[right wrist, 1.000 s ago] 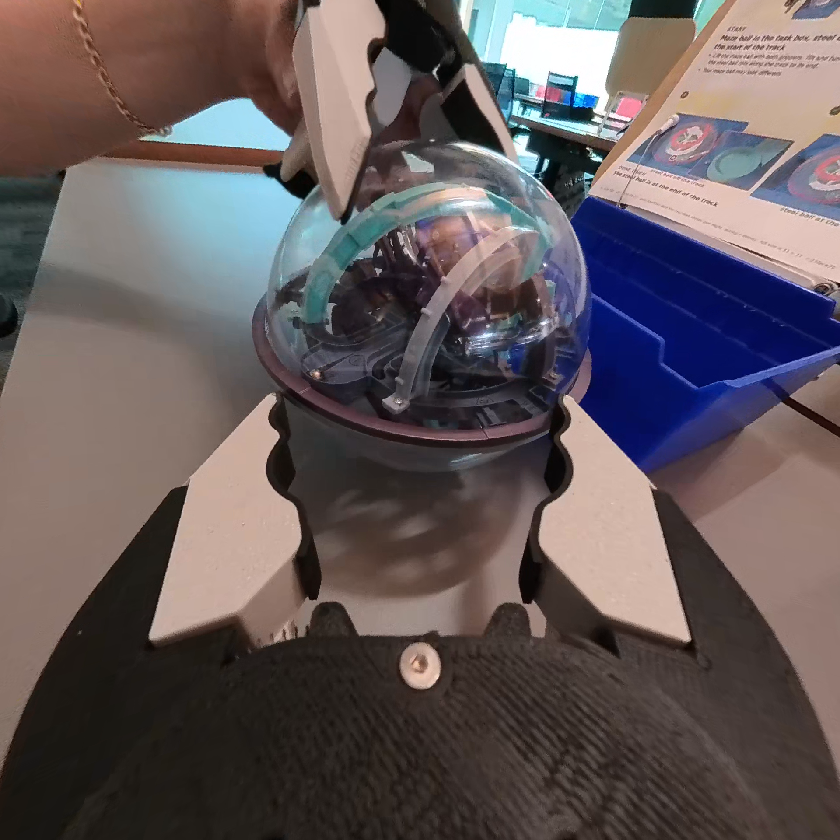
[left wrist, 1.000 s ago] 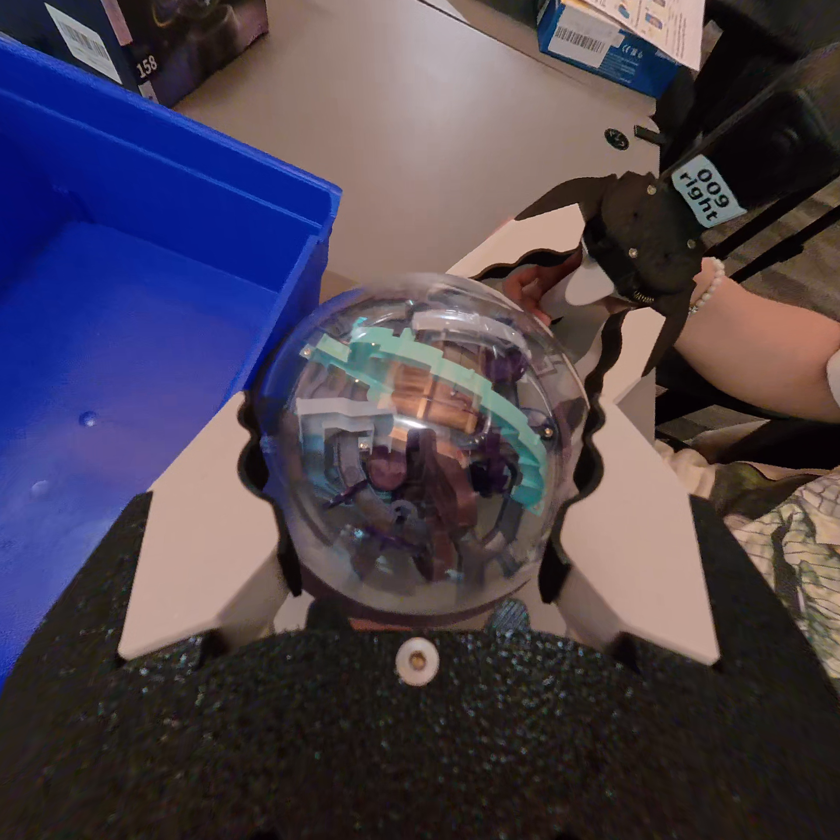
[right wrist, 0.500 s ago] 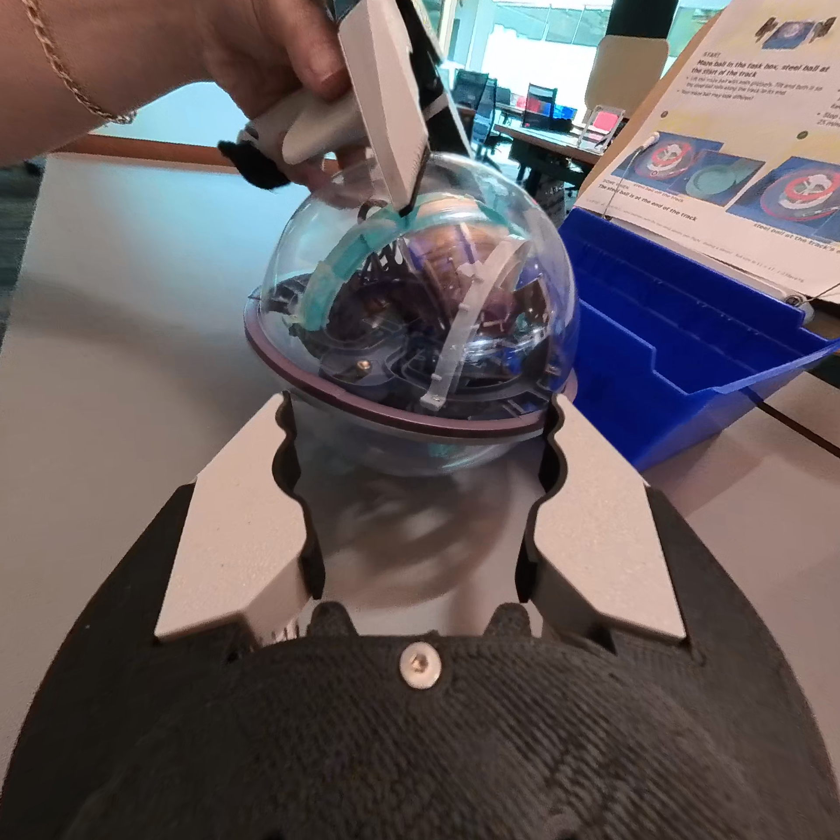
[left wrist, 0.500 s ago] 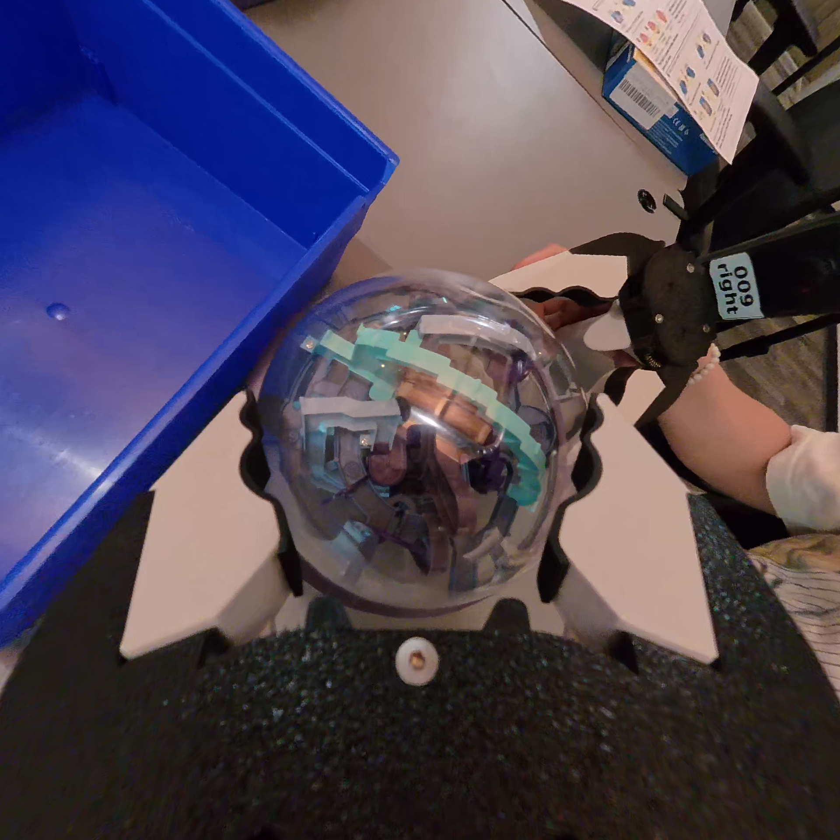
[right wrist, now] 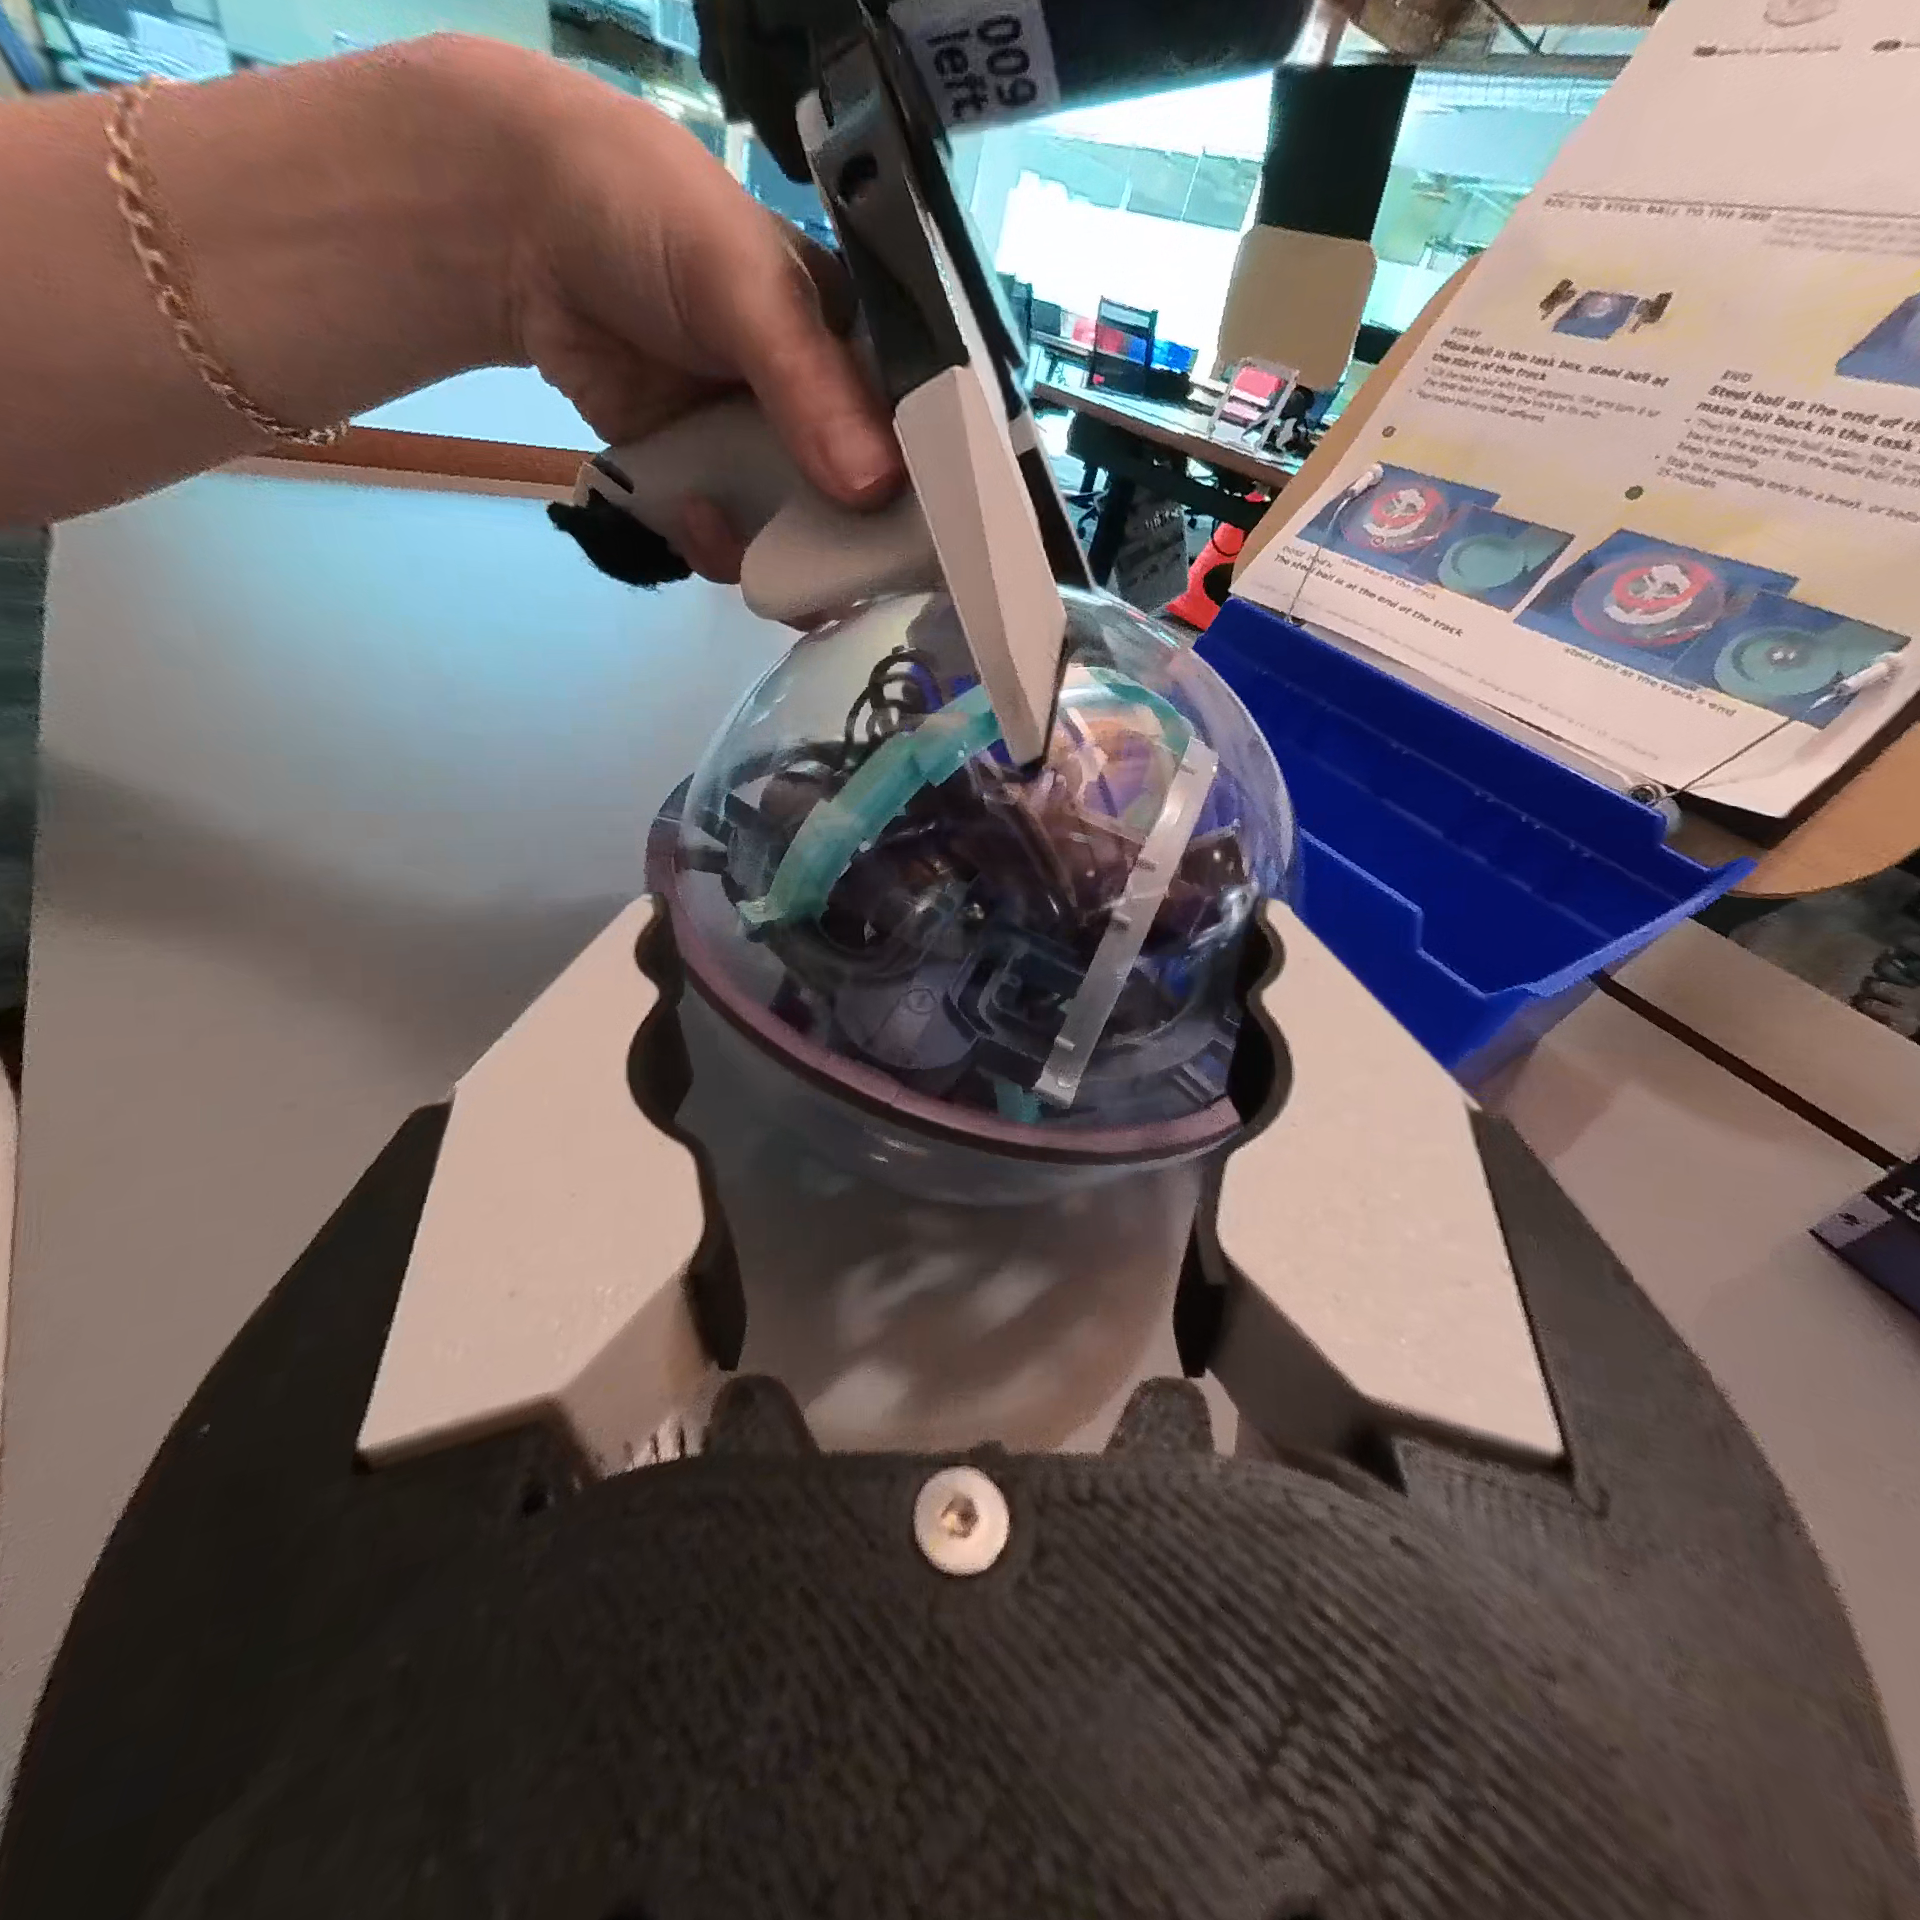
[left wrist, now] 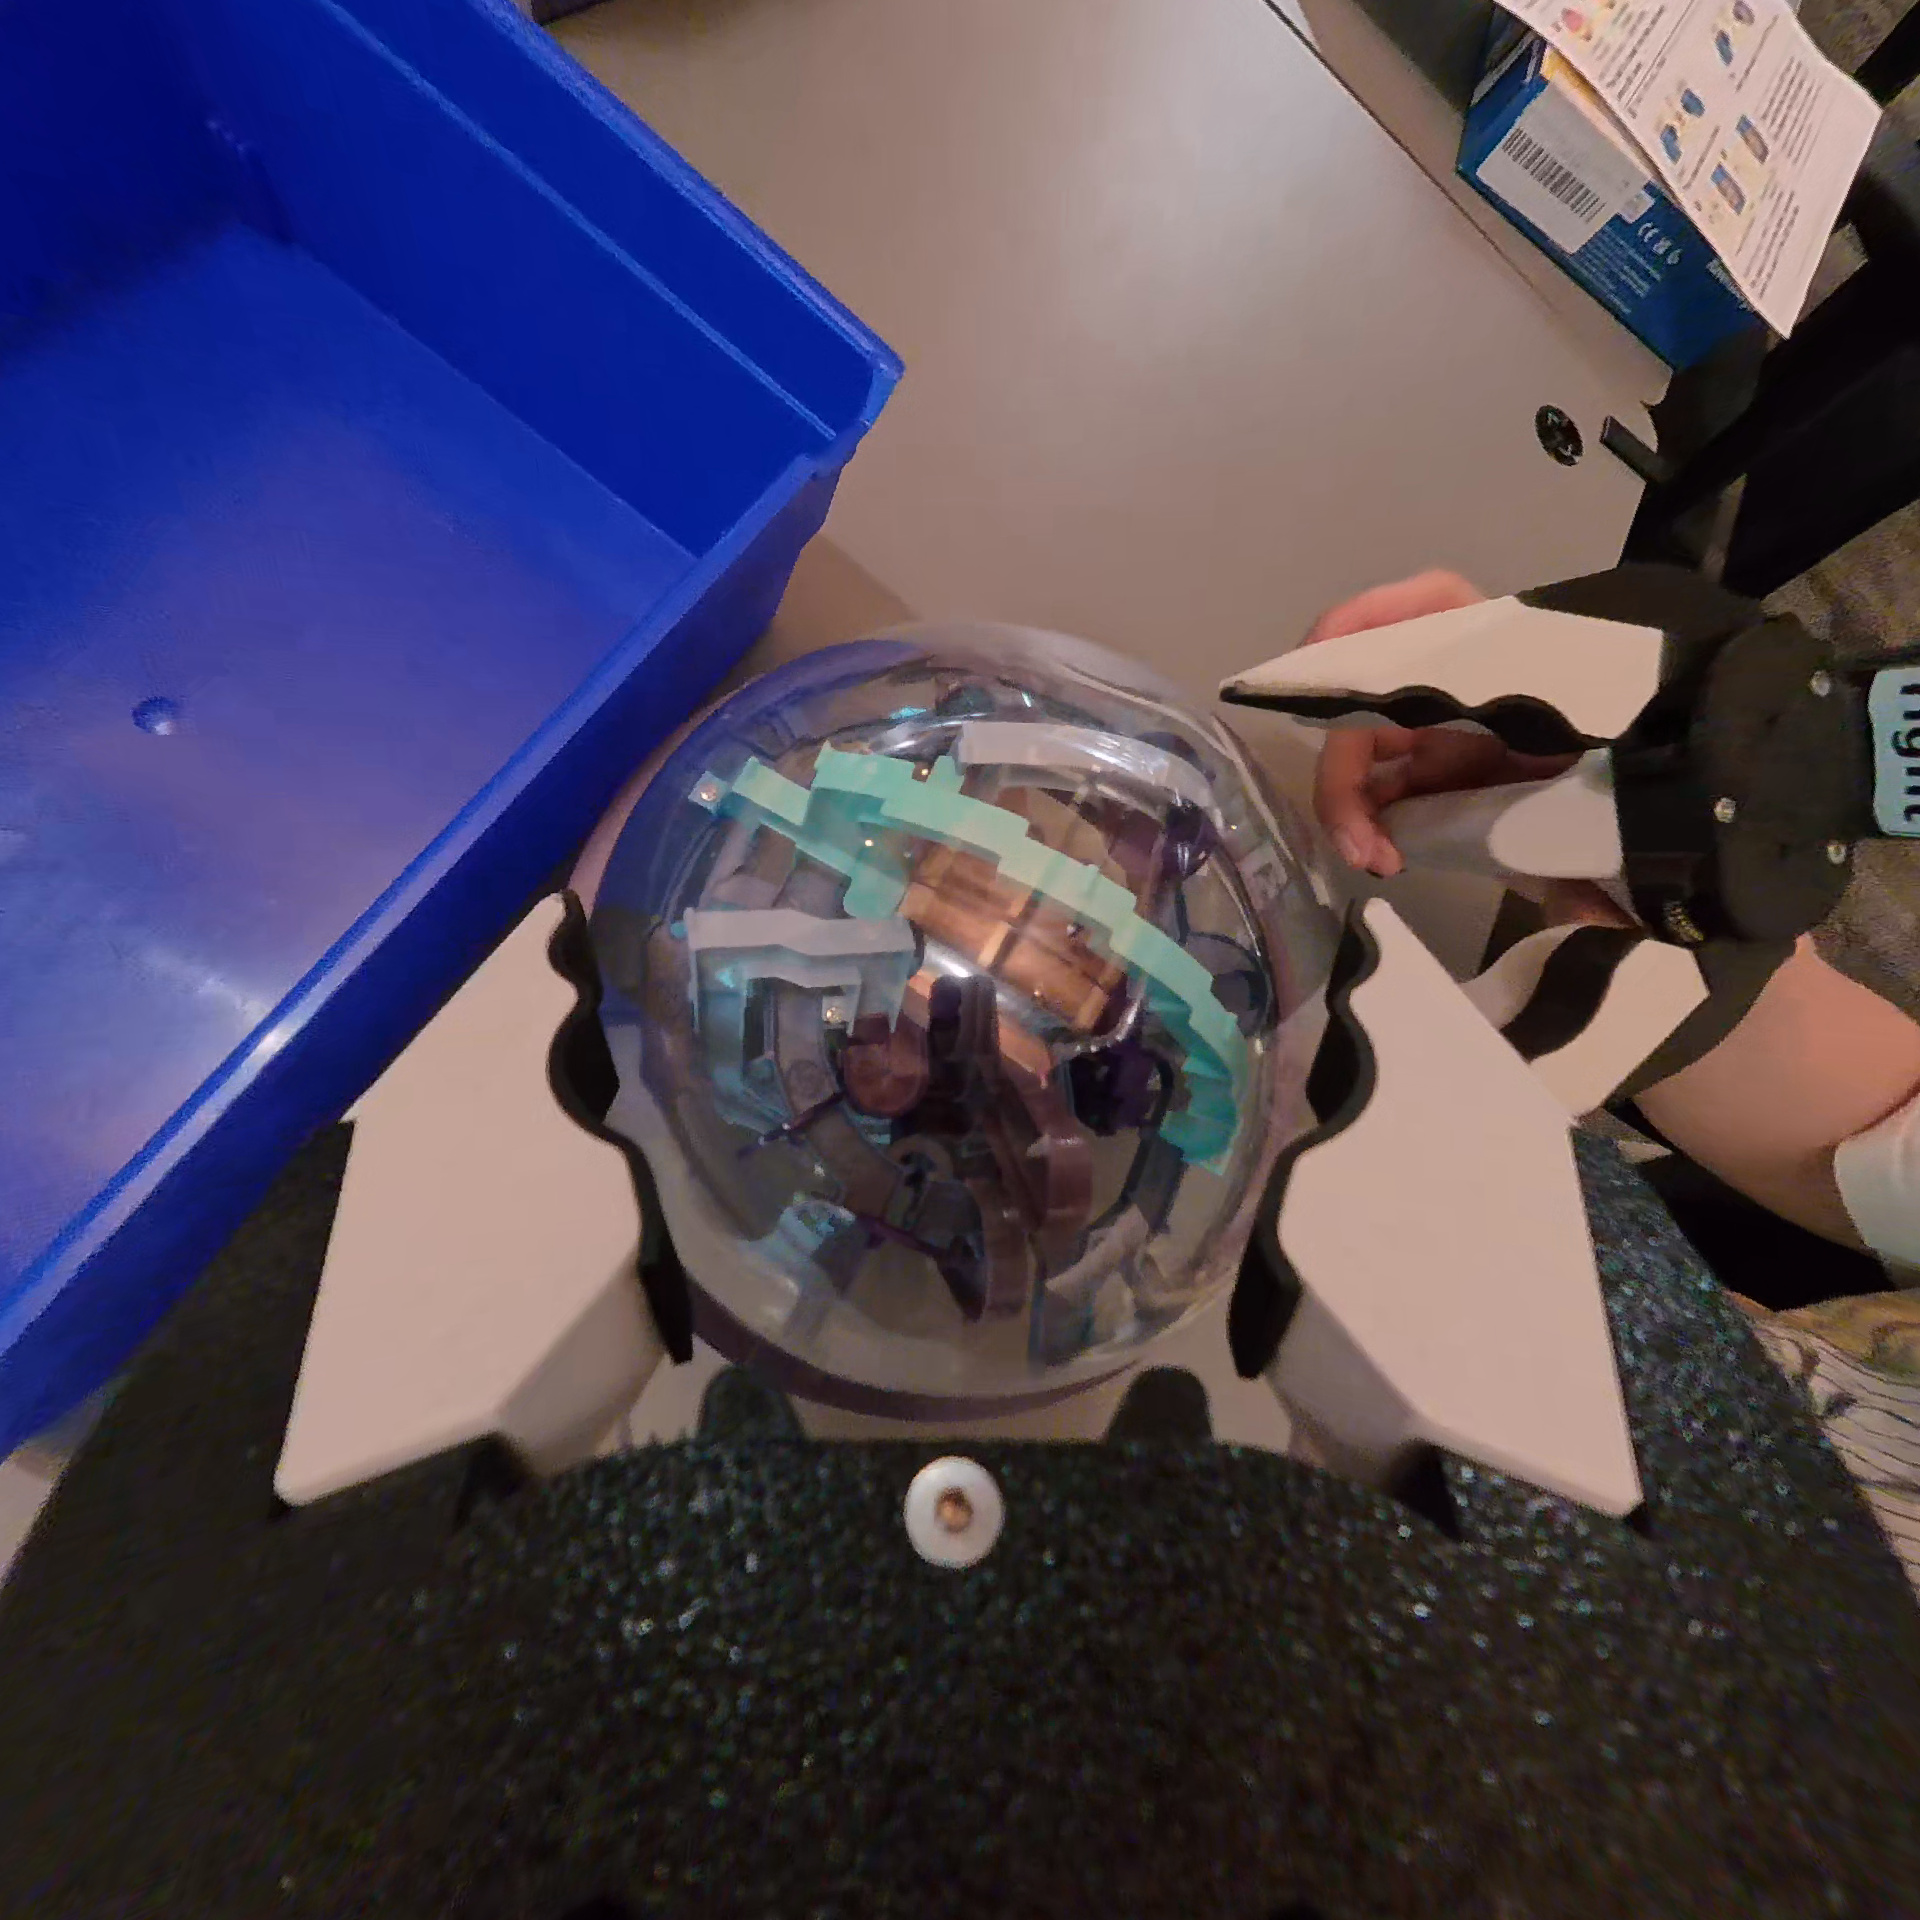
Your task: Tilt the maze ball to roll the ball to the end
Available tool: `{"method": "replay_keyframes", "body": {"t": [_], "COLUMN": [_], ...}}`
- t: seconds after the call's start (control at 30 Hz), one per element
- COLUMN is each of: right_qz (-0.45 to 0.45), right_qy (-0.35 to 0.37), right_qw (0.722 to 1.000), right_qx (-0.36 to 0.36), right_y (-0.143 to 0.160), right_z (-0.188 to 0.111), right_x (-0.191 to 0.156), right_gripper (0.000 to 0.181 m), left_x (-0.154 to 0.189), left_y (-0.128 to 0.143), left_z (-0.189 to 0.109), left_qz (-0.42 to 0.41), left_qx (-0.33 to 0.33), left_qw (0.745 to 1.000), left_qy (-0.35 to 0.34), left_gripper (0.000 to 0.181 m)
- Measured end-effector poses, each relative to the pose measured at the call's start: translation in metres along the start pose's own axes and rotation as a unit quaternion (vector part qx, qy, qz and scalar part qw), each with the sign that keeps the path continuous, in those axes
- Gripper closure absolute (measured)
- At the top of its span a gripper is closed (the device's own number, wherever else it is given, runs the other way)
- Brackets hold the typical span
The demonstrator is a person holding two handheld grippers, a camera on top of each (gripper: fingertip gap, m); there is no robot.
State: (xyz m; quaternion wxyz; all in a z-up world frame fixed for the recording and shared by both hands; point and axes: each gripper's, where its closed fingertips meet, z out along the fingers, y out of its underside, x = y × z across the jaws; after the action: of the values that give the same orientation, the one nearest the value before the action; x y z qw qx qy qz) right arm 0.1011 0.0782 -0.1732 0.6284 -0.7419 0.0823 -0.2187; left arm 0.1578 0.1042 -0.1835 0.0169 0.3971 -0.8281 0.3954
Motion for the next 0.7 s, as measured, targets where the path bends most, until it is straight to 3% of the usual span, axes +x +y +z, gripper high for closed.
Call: {"method": "replay_keyframes", "body": {"t": [0.17,0.5,0.7], "right_qz": [0.013,0.008,0.018], "right_qy": [0.036,-0.023,-0.028], "right_qw": [0.999,0.999,0.998], "right_qx": [0.002,-0.049,-0.048], "right_y": [-0.008,0.006,0.008], "right_z": [0.008,0.019,0.017], "right_x": [0.013,0.014,0.016], "right_gripper": [0.082,0.081,0.080], "left_x": [-0.003,-0.013,-0.010], "left_y": [-0.001,0.001,-0.012], "left_z": [0.000,-0.009,-0.019], "left_qz": [-0.019,-0.004,0.022], "left_qx": [0.002,-0.005,0.008], "left_qw": [1.000,1.000,0.998], "left_qy": [-0.002,0.009,0.054], "left_gripper": [0.047,0.048,0.068]}}
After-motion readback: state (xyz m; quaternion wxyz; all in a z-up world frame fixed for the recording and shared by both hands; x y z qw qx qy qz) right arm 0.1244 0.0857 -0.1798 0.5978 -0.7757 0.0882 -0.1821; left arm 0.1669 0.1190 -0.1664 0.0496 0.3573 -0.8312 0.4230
